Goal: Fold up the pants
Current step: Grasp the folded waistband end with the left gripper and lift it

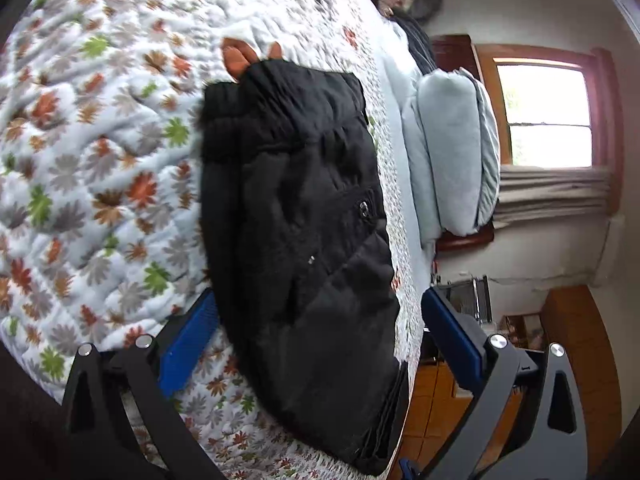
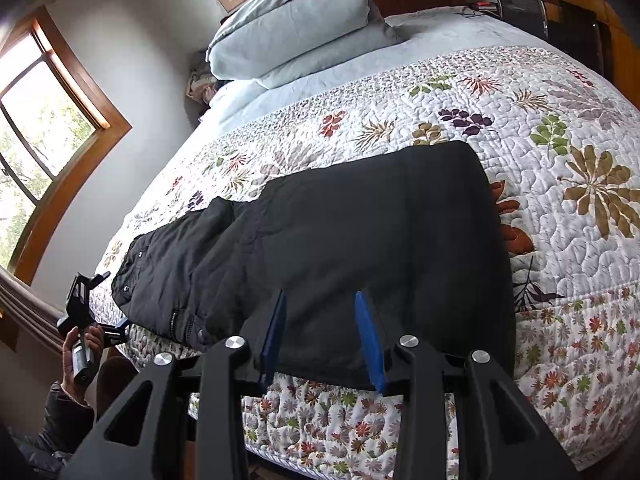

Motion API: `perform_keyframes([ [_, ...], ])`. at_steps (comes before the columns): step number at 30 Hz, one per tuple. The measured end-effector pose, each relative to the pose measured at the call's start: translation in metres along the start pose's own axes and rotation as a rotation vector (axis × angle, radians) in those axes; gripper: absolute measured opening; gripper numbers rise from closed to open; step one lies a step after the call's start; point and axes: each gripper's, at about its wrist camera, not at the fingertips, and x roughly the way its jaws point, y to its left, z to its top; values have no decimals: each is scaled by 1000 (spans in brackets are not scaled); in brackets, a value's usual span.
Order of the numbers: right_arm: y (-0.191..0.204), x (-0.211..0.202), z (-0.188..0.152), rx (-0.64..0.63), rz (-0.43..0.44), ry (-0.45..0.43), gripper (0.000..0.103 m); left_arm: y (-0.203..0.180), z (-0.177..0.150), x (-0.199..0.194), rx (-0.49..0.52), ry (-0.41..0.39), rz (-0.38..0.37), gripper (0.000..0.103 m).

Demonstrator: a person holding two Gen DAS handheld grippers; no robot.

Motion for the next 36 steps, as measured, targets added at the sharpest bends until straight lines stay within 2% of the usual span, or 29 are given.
perform_keyframes([
  [3,3,4,1,-6,-1,7,38,1,-2,6,20,9,1,99],
  [9,7,7,0,-26,-20,19,39,-2,-4,12,33,40,-58,98],
  [16,10,8,-2,-27,-31,23,44,-3,-6,22,35,44,-40,96],
  [18,10,10,-3,-32,-43,28,45,-2,-5,24,34,49,-8,87],
  [23,11,11,-5,-28,-44,33,45,2,-5,23,17,33,33,73],
  [25,12,11,-5,-34,-51,32,45,5,-4,22,10,30,49,64],
  [27,12,12,-6,-37,-57,33,45,8,-4,21,10,31,72,47],
  [28,12,12,-6,-36,-55,33,45,9,-4,20,11,31,86,43],
  [33,12,12,-7,-37,-62,37,45,14,-4,14,7,24,72,23],
  [36,12,11,-7,-35,-63,36,45,7,-6,11,46,9,59,18],
])
